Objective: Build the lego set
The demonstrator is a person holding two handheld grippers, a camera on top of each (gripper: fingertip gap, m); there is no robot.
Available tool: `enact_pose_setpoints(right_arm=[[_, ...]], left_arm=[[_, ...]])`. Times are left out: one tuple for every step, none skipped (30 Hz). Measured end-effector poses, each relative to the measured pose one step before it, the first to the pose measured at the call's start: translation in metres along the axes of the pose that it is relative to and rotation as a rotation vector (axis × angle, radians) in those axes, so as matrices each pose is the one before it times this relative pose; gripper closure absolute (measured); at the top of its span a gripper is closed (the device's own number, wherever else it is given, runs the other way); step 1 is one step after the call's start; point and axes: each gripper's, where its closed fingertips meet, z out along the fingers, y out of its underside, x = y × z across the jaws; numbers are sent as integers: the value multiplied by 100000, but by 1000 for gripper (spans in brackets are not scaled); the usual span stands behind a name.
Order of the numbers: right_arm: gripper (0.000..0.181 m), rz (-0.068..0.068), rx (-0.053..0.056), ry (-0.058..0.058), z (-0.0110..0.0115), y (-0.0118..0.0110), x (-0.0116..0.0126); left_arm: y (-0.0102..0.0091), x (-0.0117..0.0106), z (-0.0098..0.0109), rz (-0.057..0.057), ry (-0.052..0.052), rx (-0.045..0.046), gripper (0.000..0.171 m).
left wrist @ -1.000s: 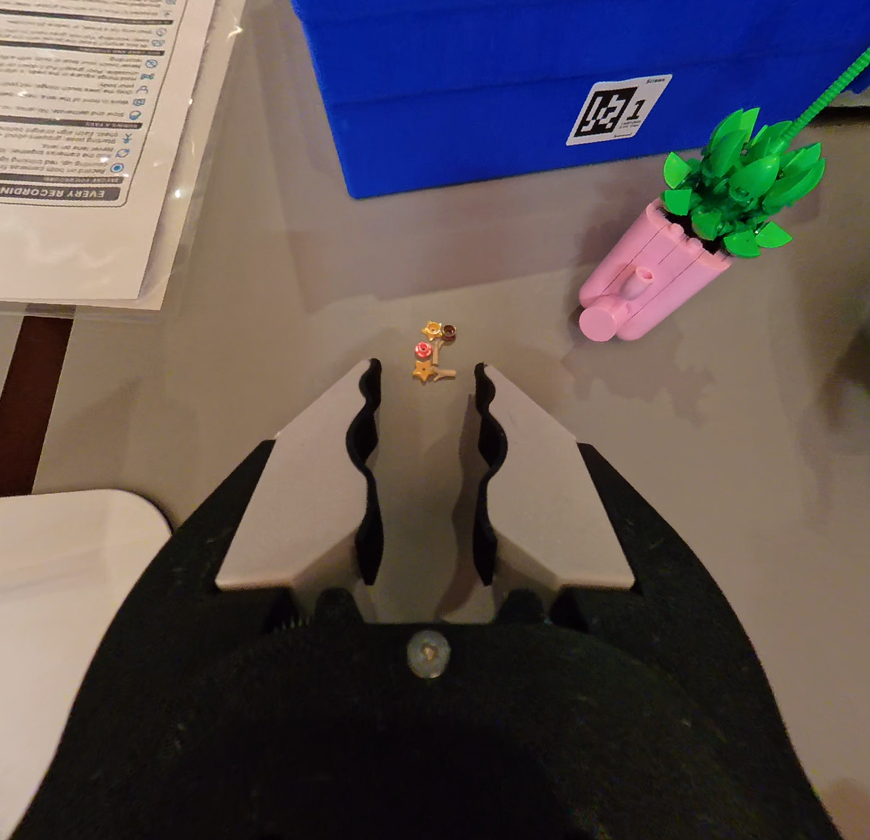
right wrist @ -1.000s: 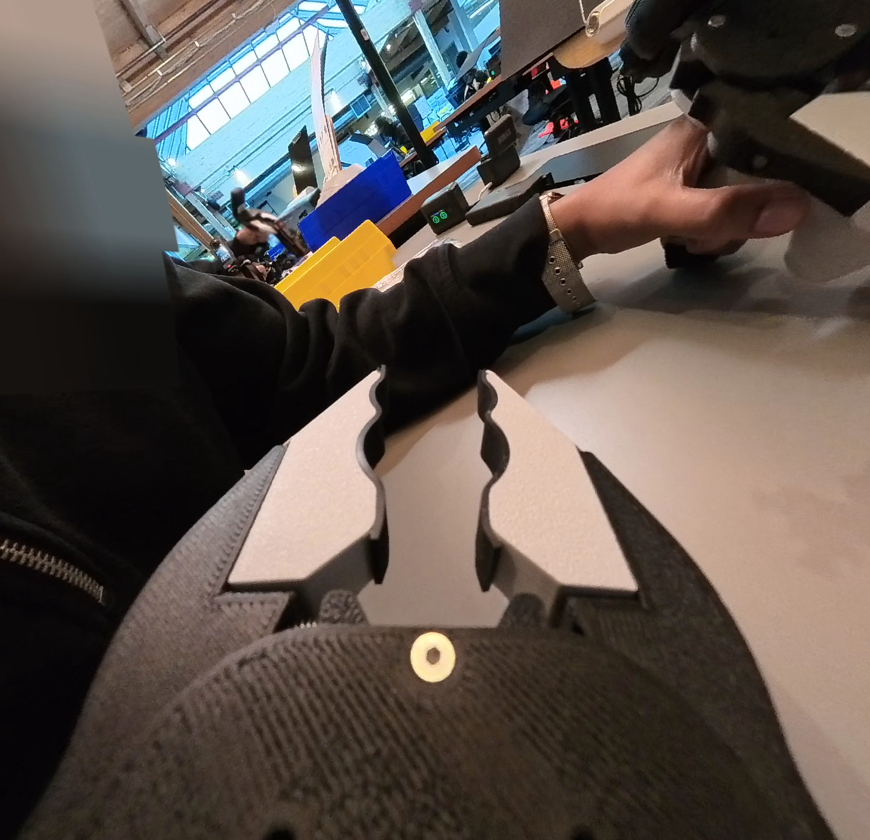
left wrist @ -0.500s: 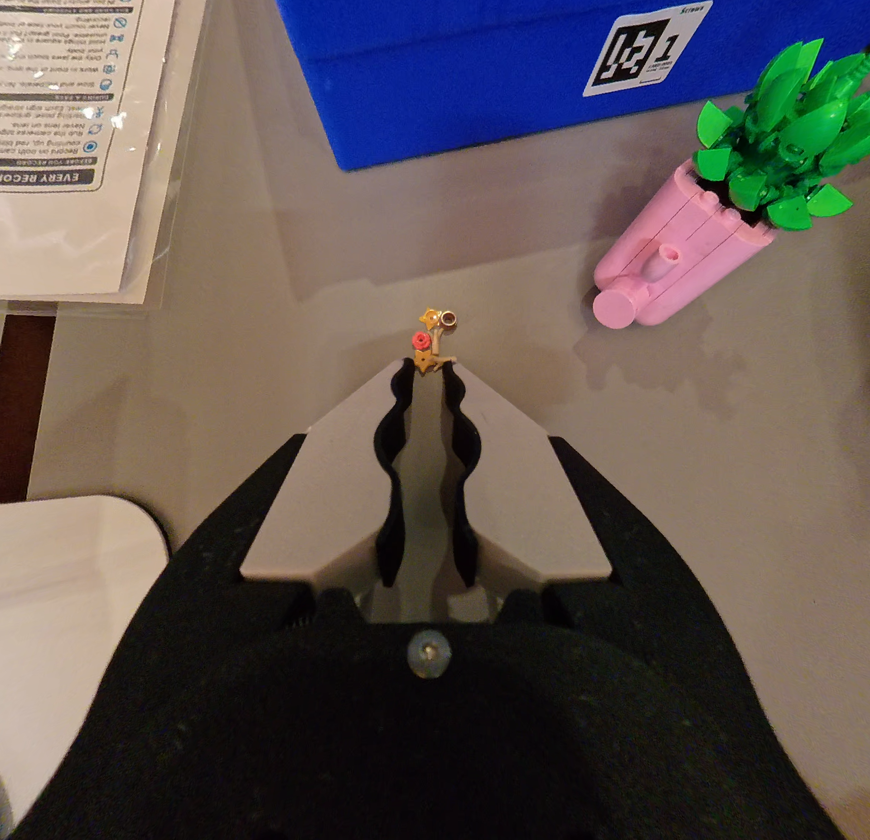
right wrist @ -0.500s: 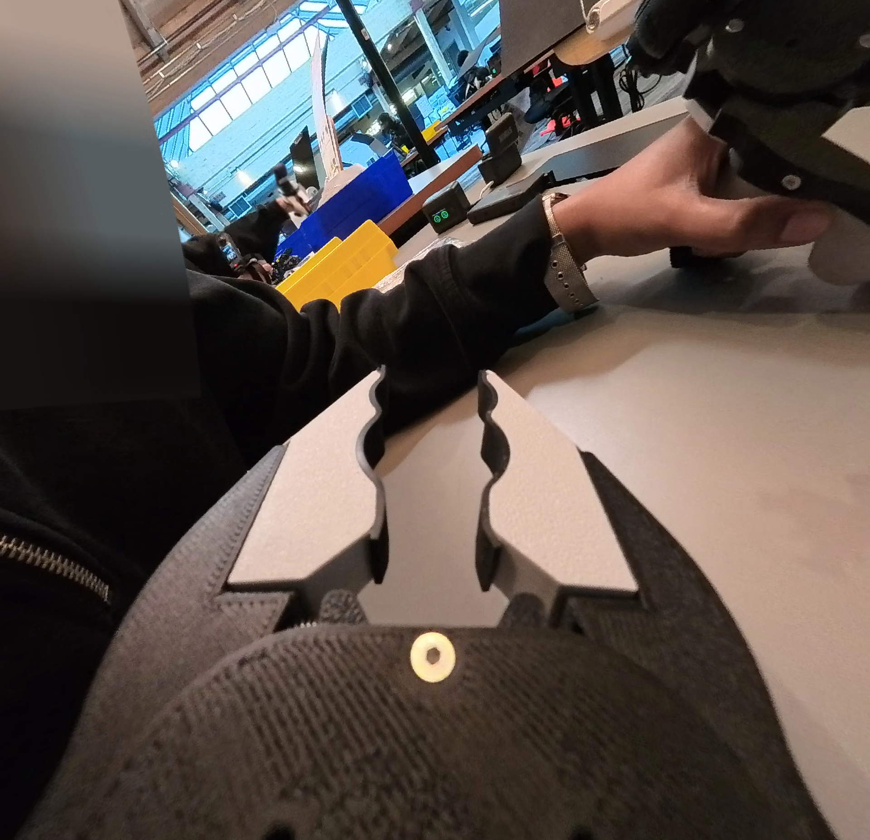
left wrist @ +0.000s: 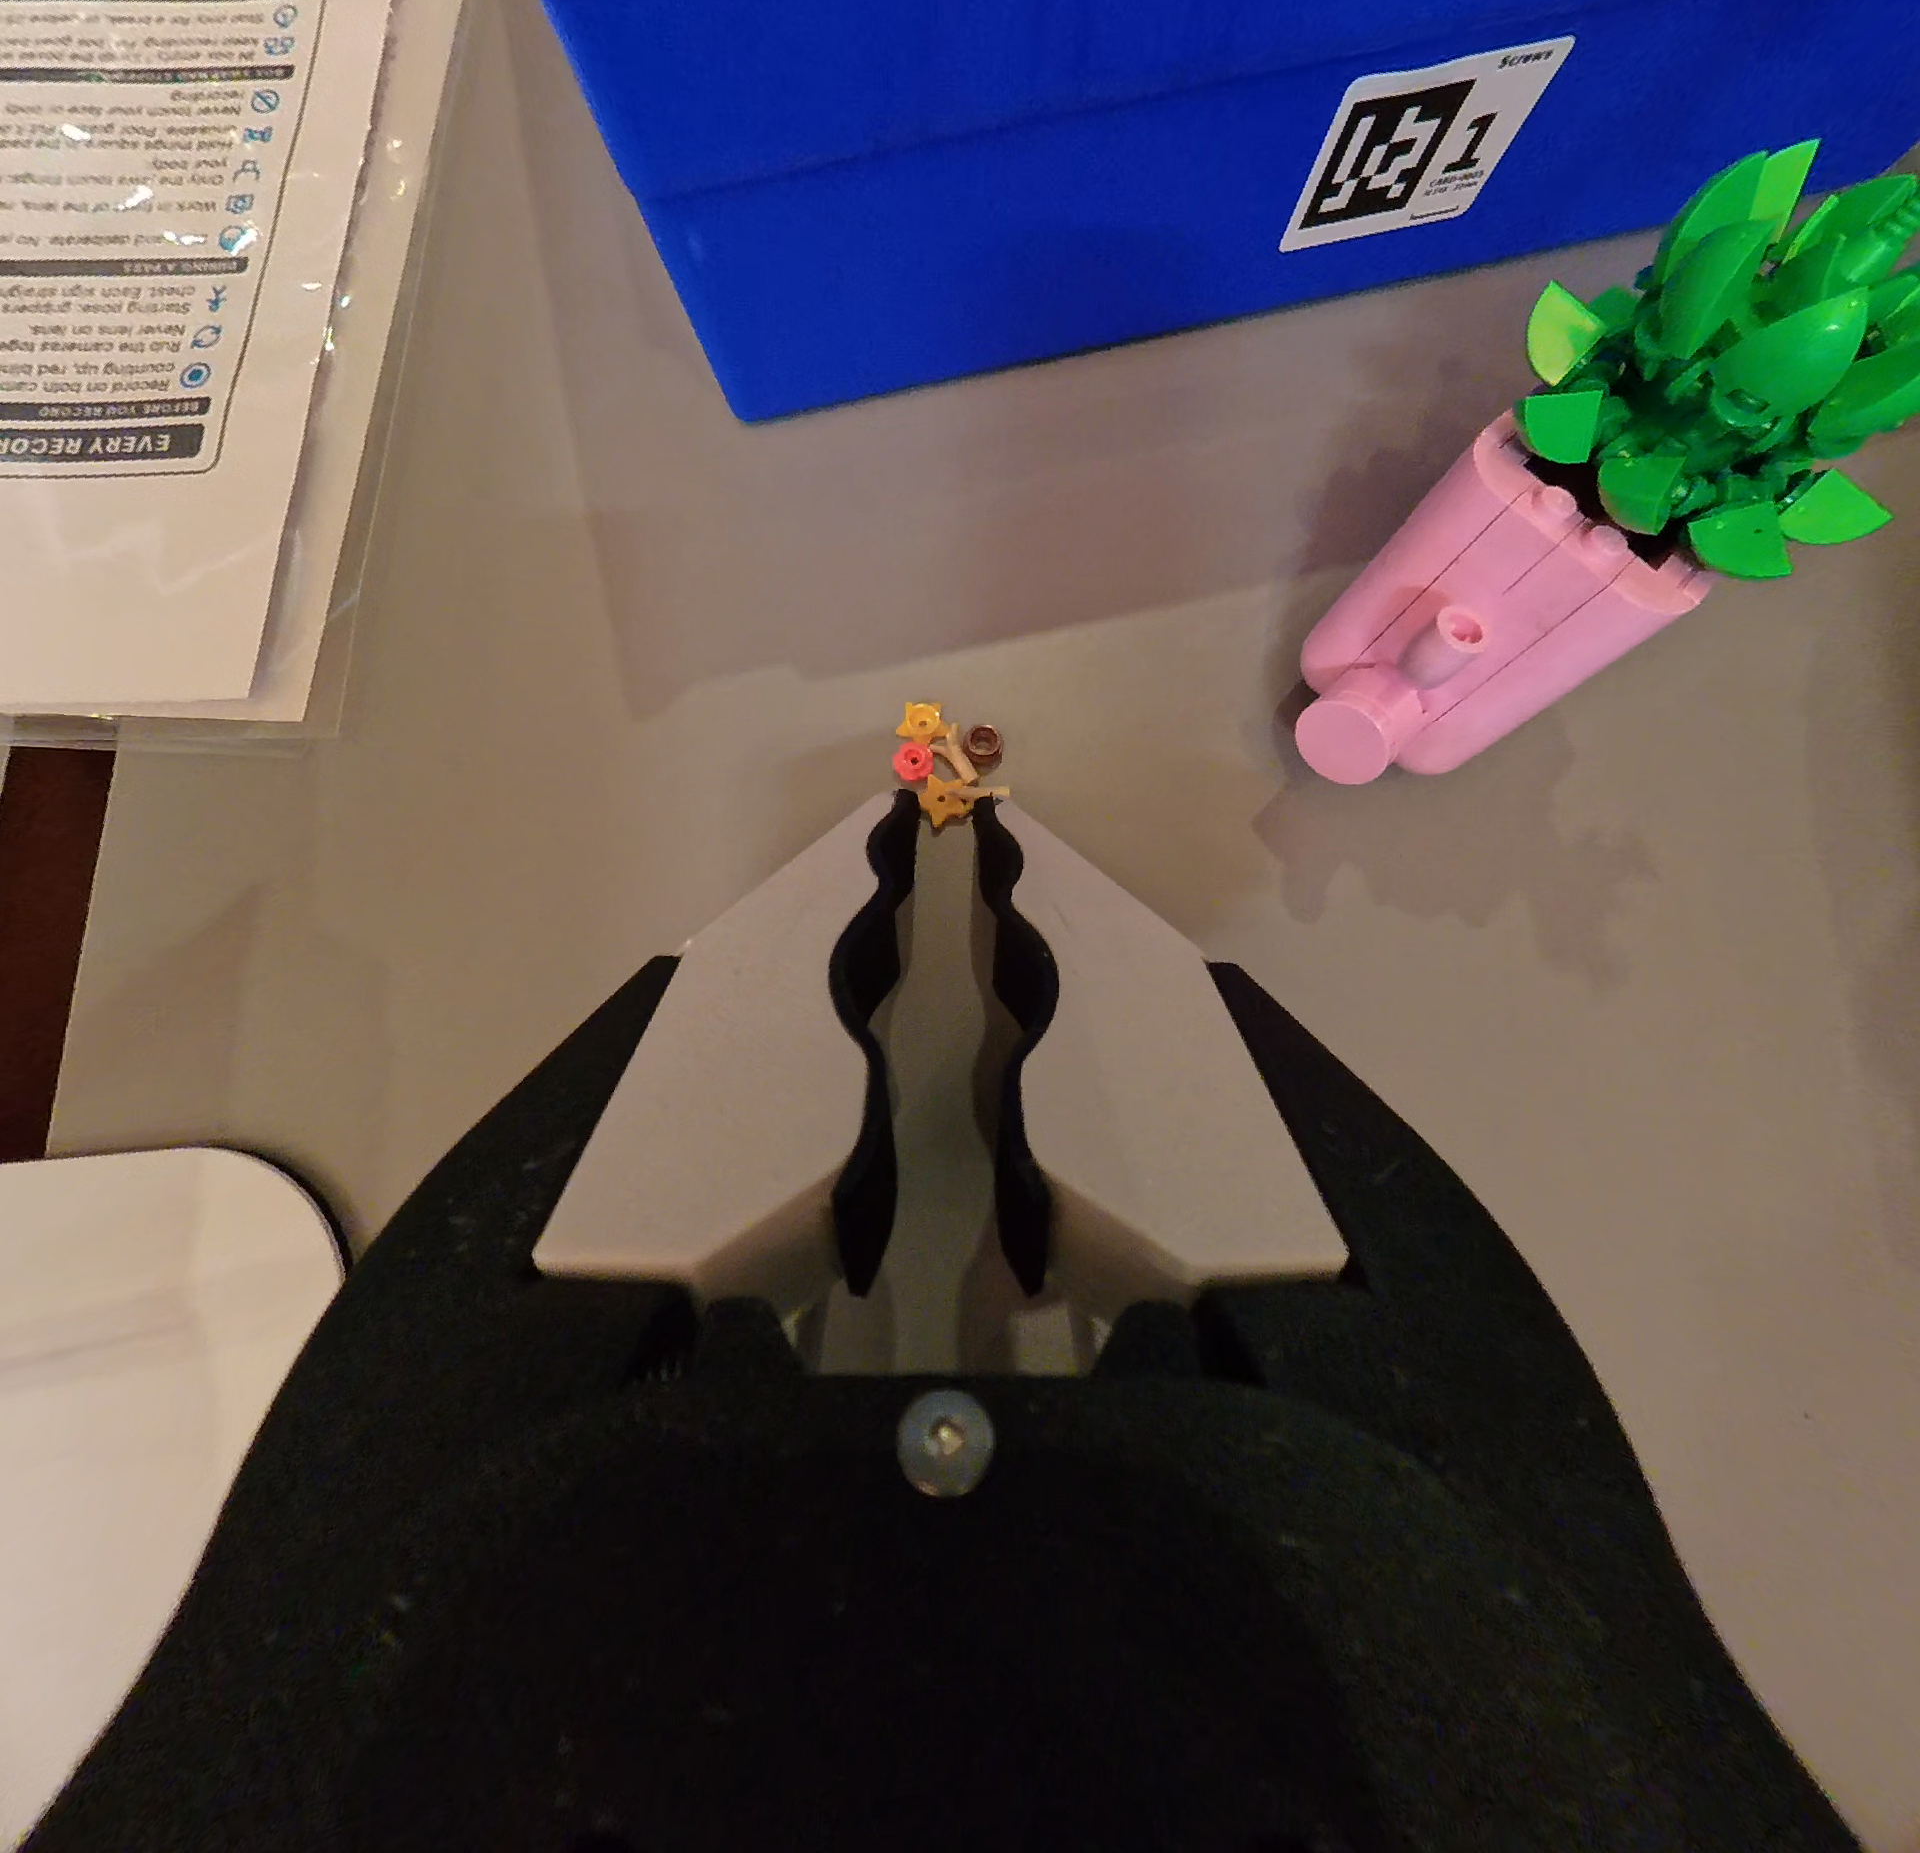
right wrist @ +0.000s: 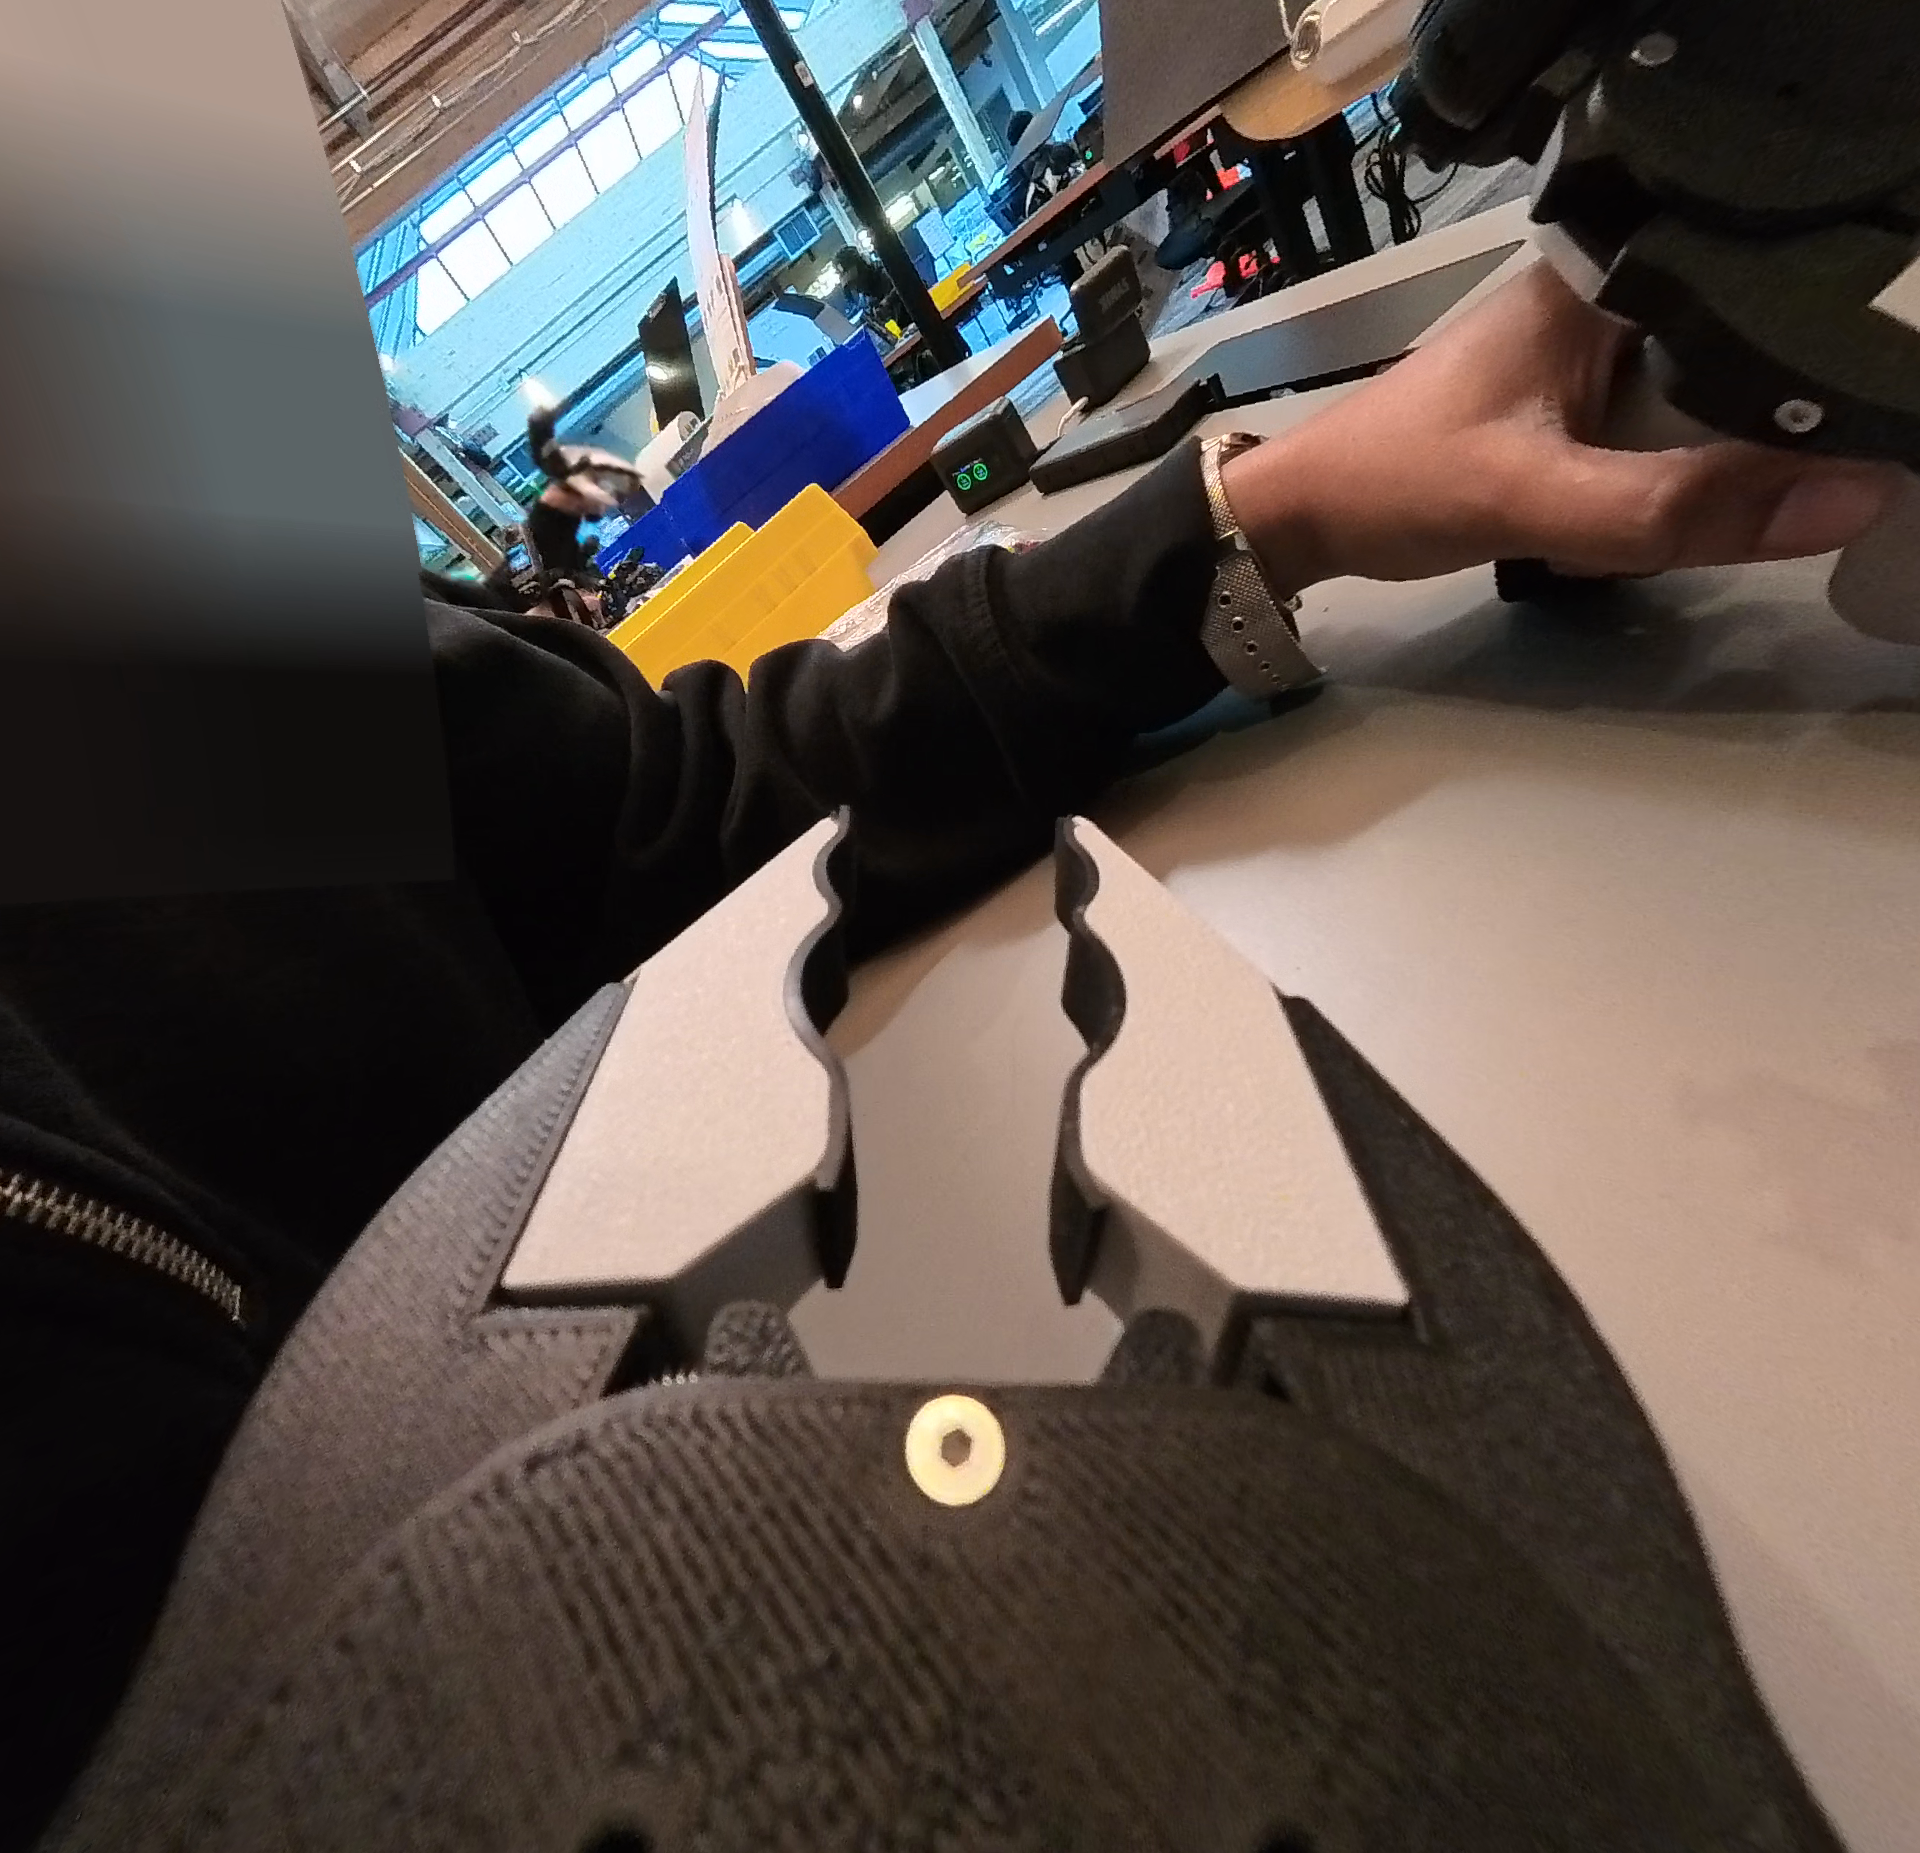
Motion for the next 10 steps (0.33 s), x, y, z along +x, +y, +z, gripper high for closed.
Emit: enact_pose_setpoints(right_arm=[[145,29,-9,18,-1,4,14],[145,-15,-55,19,7,12,-4],[144,-65,-48,32,6,-3,4],[145,-106,-25,44,0,6,-9],[145,-169,3,55,1,2,-3],[145,-281,57,101,-13,-4,-25],[145,-499,168,158,-15,-24,-30],[145,-799,223,273,-9,-33,-29],[146,-1003,102,485,-8,-25,-12],[146,-1068,-98,488,9,9,-23]], left_arm=[[4,-22,-2,-99,-47,-29,160],[-17,-16,15,-103,-70,31,160],[-1,-7,18,30,-98,-32,160],[3,-21,12,48,-159,-17,160],[1,-69,-4,-75,-498,40,159],[-36,-161,-46,-355,-1042,348,155],[-125,-131,-135,-374,-752,1205,153],[-238,-80,-264,-94,-398,2243,151],[-213,-222,-370,-94,-1318,2140,148],[-117,-305,-492,-698,-1836,1012,147]])
